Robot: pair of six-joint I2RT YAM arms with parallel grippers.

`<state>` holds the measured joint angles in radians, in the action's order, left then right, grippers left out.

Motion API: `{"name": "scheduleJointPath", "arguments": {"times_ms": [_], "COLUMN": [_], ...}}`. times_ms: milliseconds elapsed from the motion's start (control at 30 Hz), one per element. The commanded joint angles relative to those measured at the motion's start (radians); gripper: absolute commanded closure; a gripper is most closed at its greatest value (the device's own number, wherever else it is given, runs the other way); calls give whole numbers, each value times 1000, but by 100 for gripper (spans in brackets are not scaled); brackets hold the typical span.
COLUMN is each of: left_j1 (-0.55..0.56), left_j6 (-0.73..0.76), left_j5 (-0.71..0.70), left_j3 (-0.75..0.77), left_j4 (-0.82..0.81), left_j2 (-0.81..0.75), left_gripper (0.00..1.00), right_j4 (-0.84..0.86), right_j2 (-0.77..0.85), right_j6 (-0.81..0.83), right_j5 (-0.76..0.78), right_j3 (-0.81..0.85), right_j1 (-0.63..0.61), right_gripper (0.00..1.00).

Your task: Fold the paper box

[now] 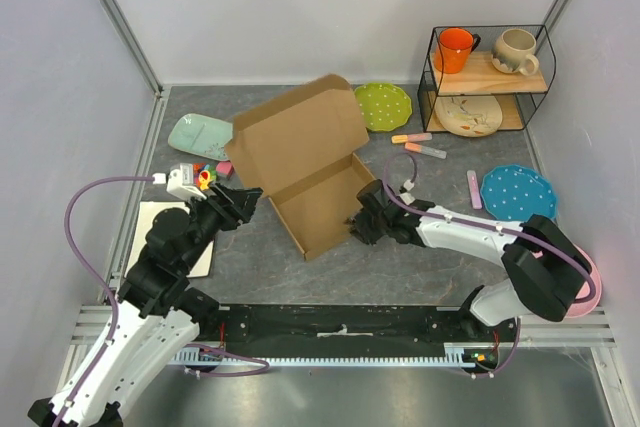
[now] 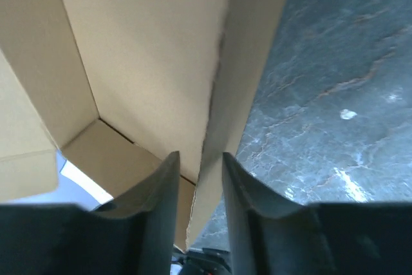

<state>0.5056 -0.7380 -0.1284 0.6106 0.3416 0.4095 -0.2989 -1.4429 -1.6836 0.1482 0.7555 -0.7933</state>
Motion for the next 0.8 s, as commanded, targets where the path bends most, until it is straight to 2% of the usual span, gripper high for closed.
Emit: {"name": "scheduleJointPath", "arguments": {"times_ms": [0,67,100,133,267,333,400,500,533,633,767], "left_j1": [-4,-4,-4,-4,-4,-4,-4,-4,-4,-4,-4], "left_j6": [-17,-5,0,8,28,40,46,54,52,51,49], "left_j5": [16,9,6,3,0,-2,-8,-26,-28,-24,-14], "left_j3": [0,1,3,5,11,11,0,-21,-28,-38,-46], "left_j4": [-39,-35,-33,-32,-23,-9,-1,11,10,10,-3], "left_j2": [8,6,8,9,11,5,-18,-47,-49,-43,-21], "left_gripper": [33,33,33,33,33,33,33,32,32,32,32], "right_j4": [67,-4,-31,-60,-207,-218,-221,-230,-236,-234,-140], "right_j2": [5,30,33,38,105,195,260,297,274,176,27], "right_j6": [-24,37,121,177,471,650,757,939,972,1045,1125], "right_j5": [100,129,134,137,192,331,484,516,516,475,377], "right_j3": [65,106,123,161,232,240,235,261,274,280,304], "right_j1": [-20,-20,-20,-18,-18,-12,12,197,317,512,600], "right_gripper": [45,36,28,26,23,23,23,24,24,25,29]}}
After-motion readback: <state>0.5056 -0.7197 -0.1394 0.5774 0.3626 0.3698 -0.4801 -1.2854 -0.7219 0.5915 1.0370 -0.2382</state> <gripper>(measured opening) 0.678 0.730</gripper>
